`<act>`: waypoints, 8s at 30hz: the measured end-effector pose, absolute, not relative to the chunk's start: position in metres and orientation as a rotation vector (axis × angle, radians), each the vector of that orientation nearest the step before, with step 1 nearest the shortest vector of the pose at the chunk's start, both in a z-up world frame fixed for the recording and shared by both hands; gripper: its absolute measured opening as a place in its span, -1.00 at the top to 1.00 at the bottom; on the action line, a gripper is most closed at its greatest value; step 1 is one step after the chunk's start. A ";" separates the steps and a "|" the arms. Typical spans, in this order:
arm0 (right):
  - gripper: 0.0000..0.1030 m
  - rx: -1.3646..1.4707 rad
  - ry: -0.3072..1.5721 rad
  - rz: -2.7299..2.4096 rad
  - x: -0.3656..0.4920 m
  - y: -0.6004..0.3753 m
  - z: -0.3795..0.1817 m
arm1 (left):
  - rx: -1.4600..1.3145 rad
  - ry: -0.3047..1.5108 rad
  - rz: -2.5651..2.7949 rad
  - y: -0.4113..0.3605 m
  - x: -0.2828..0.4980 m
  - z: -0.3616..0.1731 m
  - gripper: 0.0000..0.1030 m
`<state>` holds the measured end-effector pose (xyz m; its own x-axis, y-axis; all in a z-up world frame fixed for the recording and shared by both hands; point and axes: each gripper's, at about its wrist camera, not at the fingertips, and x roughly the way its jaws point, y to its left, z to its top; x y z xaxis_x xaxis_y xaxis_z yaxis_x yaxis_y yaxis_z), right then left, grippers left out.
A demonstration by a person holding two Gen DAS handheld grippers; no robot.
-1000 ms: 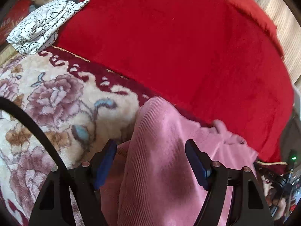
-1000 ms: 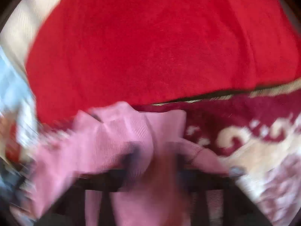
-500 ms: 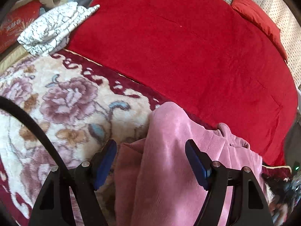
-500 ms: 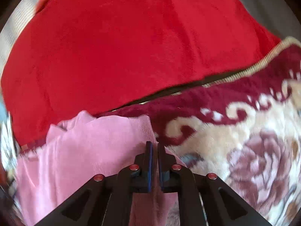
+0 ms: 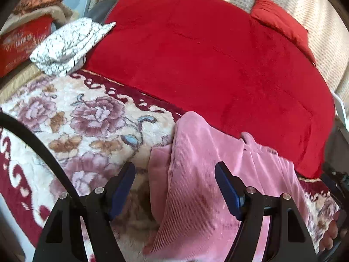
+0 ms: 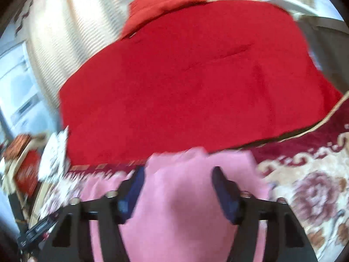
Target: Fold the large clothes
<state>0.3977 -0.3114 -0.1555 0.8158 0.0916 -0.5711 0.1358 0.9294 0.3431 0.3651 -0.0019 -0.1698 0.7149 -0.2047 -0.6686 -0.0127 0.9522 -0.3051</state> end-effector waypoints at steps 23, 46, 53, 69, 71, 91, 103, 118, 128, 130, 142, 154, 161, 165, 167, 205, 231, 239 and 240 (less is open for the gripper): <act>0.11 0.202 0.720 0.076 0.386 -0.236 -0.201 | -0.178 0.846 -0.118 -0.026 0.356 -0.193 -0.74; 0.20 0.296 0.904 0.053 0.408 -0.274 -0.238 | -0.327 0.969 -0.022 0.007 0.377 -0.212 -0.77; 0.19 0.318 0.790 0.126 0.397 -0.263 -0.212 | -0.484 0.953 -0.079 0.030 0.341 -0.216 -0.77; 0.20 0.262 0.906 0.149 0.414 -0.244 -0.242 | -0.690 0.902 -0.146 -0.020 0.361 -0.244 -0.06; 0.20 0.276 0.906 0.157 0.411 -0.251 -0.242 | -0.665 0.870 -0.160 -0.027 0.361 -0.239 0.06; 0.27 0.484 0.949 0.149 0.405 -0.328 -0.253 | -0.372 0.669 -0.255 -0.089 0.371 -0.196 0.32; 0.25 0.885 0.947 0.355 0.402 -0.387 -0.275 | 0.207 0.635 -0.499 -0.211 0.333 -0.205 0.28; -0.60 0.838 0.873 0.504 0.392 -0.369 -0.230 | 0.040 0.627 -0.608 -0.172 0.335 -0.212 -0.02; -0.68 0.669 0.954 0.612 0.441 -0.300 -0.213 | 0.004 0.614 -0.654 -0.151 0.305 -0.208 -0.03; -0.72 0.583 0.960 0.616 0.446 -0.281 -0.203 | 0.001 0.620 -0.660 -0.146 0.302 -0.209 -0.03; -0.72 0.251 1.045 0.540 0.449 -0.232 -0.200 | -0.040 0.621 -0.697 -0.125 0.292 -0.205 -0.05; -0.56 -0.168 1.211 0.456 0.461 -0.189 -0.214 | 0.041 0.574 -0.669 -0.123 0.276 -0.202 -0.06; 0.46 0.123 1.114 0.309 0.452 -0.263 -0.220 | -0.004 0.544 -0.853 -0.079 0.273 -0.163 -0.09; 0.46 0.401 1.087 0.330 0.442 -0.317 -0.245 | -0.185 0.560 -0.800 -0.020 0.297 -0.154 -0.15; 0.46 0.527 1.053 0.361 0.435 -0.337 -0.258 | -0.310 0.649 -0.726 0.002 0.320 -0.167 -0.14; 0.63 0.719 0.900 0.062 0.362 -0.481 -0.298 | 0.015 0.690 -0.814 -0.176 0.311 -0.184 -0.01; 0.28 0.425 0.553 0.148 0.285 -0.382 -0.165 | -0.086 0.626 -0.679 -0.114 0.324 -0.163 -0.19; 0.28 0.369 0.897 0.102 0.327 -0.370 -0.244 | 0.138 0.715 -0.624 -0.161 0.316 -0.195 -0.20; 0.28 0.386 0.902 0.106 0.327 -0.373 -0.241 | 0.114 0.731 -0.628 -0.159 0.318 -0.196 -0.20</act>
